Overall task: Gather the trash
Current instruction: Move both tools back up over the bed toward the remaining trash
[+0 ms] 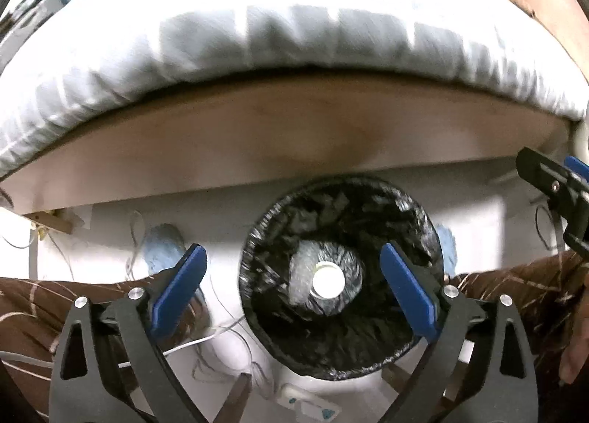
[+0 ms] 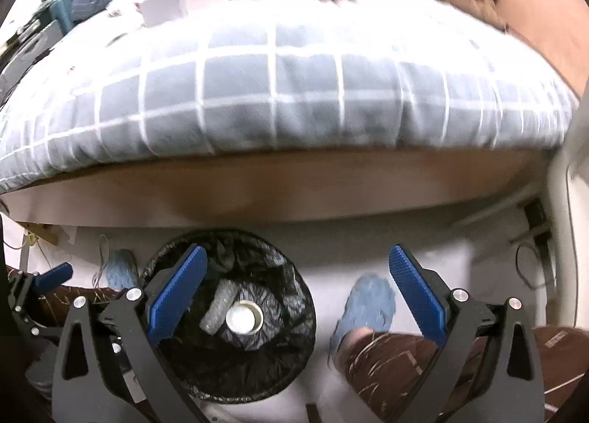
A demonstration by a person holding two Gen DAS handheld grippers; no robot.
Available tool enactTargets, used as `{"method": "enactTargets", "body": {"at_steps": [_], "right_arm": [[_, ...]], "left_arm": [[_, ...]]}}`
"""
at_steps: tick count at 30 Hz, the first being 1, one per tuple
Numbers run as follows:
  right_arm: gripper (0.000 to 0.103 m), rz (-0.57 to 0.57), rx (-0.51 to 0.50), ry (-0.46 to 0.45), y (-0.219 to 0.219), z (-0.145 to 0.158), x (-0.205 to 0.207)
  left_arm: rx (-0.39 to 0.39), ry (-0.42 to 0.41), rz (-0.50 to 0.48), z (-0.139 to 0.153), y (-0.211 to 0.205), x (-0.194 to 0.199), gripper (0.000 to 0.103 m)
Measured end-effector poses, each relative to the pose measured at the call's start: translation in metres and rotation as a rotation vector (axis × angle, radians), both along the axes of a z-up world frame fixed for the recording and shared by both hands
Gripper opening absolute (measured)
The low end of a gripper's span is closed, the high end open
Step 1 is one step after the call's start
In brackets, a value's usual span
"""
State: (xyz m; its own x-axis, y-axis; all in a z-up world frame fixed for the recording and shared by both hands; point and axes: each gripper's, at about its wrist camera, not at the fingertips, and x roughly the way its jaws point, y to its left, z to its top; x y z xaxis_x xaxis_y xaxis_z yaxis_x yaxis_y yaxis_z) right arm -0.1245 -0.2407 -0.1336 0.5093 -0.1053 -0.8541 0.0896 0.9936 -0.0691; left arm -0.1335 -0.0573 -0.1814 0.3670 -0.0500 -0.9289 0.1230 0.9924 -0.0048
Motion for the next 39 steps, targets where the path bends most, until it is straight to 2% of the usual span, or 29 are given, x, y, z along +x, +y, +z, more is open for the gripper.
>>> {"method": "enactTargets", "body": {"at_steps": [4, 7, 19, 28, 39], "right_arm": [[0.095, 0.01, -0.009, -0.042, 0.006, 0.014, 0.003], [0.095, 0.028, 0.001, -0.065, 0.011, 0.023, 0.007], [0.095, 0.072, -0.006, -0.188, 0.019, 0.063, 0.025], [0.095, 0.097, -0.015, -0.277, 0.026, 0.098, 0.053], [0.095, 0.126, -0.028, -0.318, 0.037, 0.113, 0.091]], "left_arm": [[-0.035, -0.068, 0.024, 0.024, 0.011, 0.006, 0.096], [-0.025, -0.128, 0.035, 0.042, 0.017, 0.01, 0.097], [-0.05, -0.25, 0.046, 0.098, 0.034, 0.03, 0.097], [-0.067, -0.311, 0.063, 0.13, 0.045, 0.048, 0.097], [-0.074, -0.328, 0.112, 0.152, 0.072, 0.082, 0.097]]}}
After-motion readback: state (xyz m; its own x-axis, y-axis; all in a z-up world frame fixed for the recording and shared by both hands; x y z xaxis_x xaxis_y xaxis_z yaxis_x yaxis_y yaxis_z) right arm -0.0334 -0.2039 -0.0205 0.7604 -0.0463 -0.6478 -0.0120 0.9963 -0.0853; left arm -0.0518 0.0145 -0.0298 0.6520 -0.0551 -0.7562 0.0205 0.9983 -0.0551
